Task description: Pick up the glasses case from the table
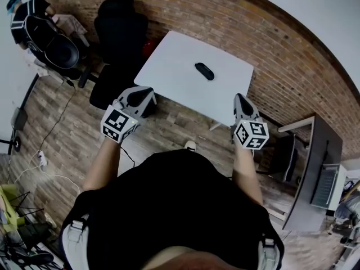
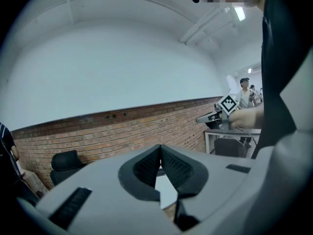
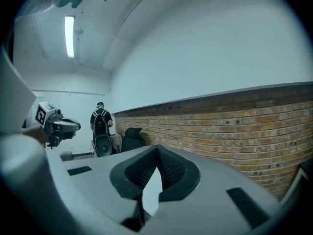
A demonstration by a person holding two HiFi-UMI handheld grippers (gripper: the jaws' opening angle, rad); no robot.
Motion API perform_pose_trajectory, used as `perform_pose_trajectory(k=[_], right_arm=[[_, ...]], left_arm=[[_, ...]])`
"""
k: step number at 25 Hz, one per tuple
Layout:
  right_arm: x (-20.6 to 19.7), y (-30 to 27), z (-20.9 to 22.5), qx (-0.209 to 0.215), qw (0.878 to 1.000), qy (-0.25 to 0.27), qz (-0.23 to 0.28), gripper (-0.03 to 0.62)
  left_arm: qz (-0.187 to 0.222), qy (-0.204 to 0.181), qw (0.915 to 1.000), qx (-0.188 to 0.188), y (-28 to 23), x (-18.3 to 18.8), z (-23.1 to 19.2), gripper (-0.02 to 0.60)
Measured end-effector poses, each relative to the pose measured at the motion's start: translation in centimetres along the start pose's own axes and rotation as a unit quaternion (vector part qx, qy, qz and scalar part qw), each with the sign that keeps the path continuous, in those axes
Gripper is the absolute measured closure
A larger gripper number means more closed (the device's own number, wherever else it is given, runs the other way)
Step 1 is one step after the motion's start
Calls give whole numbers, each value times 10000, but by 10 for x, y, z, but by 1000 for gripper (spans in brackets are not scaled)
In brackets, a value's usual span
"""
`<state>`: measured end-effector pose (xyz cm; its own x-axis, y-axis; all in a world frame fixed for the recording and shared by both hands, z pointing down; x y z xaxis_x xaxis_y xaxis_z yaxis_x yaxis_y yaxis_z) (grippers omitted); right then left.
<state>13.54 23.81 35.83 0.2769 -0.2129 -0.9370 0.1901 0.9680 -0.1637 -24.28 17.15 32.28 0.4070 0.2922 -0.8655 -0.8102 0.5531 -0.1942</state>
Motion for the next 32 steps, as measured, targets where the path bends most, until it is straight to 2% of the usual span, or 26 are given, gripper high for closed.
perform_pose_trajectory(k=[15, 32], right_arm=[[13, -62, 53, 168, 9997, -17, -202, 579], [26, -130, 84, 308, 9986, 31, -434, 579]], left_arm=[[-213, 104, 9997, 84, -64, -9, -22, 571], [-469, 235, 9984, 203, -105, -25, -58, 571]])
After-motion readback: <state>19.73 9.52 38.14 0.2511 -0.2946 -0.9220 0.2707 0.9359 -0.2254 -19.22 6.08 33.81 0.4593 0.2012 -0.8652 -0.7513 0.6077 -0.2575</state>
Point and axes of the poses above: the fingertips, and each gripper's own axes: y backward along the fingers, z to its right, x out of its top, the point moved 8 cm from there along y, backward along the fingers, and after that the axes turned 15 degrees about -y, right-handed, at the moved point
